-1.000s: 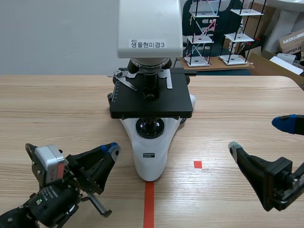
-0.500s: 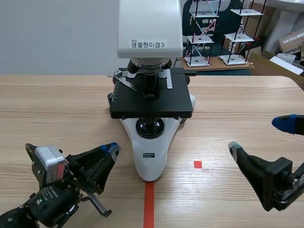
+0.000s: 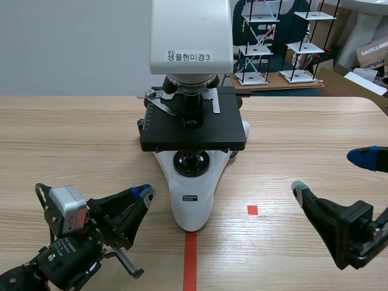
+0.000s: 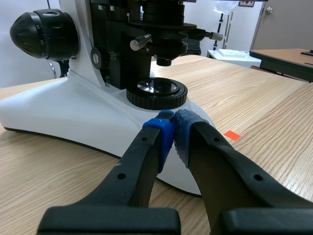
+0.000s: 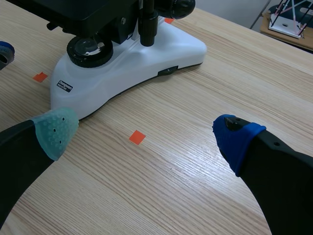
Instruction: Return to the home posture
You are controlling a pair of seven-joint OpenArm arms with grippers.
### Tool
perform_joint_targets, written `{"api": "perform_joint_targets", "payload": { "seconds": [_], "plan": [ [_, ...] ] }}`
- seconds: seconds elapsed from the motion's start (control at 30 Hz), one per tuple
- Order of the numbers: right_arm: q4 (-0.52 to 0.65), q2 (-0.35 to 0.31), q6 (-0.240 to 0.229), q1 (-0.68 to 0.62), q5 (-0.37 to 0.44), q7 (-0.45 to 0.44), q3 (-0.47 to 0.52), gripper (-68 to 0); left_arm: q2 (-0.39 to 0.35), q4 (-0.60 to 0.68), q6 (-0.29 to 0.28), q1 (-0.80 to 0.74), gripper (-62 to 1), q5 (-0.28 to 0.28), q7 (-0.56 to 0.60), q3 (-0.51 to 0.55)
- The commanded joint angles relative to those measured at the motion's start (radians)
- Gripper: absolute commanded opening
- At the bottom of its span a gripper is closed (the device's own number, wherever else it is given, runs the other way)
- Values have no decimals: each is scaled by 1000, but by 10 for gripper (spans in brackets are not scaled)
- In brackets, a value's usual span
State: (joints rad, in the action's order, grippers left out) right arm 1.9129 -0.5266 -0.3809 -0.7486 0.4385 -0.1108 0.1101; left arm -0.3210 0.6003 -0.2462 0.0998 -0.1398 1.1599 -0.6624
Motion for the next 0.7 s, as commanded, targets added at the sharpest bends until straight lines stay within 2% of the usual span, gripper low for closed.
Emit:
{"api": "perform_joint_targets", "payload": {
  "seconds": [0.0,0.17,0.33,0.4,0.53,0.67],
  "plan": [
    [13,-8,0,0,11,-18,8,-71,4,19,-3,-2,-592,-6,18,8],
    [13,-8,0,0,11,-18,8,-71,-5,21,-5,-7,-592,-6,48,8],
    [13,-8,0,0,11,-18,8,-71,-64,76,-42,-53,-592,-6,58,37],
    [13,-8,0,0,11,-18,8,-71,-98,124,-62,-92,-592,-6,57,63],
    [13,-8,0,0,11,-18,8,-71,-175,253,-63,-195,-592,-6,29,119],
    [13,-8,0,0,11,-18,8,-71,-236,404,-64,-301,-592,-6,-82,203]
  ]
}}
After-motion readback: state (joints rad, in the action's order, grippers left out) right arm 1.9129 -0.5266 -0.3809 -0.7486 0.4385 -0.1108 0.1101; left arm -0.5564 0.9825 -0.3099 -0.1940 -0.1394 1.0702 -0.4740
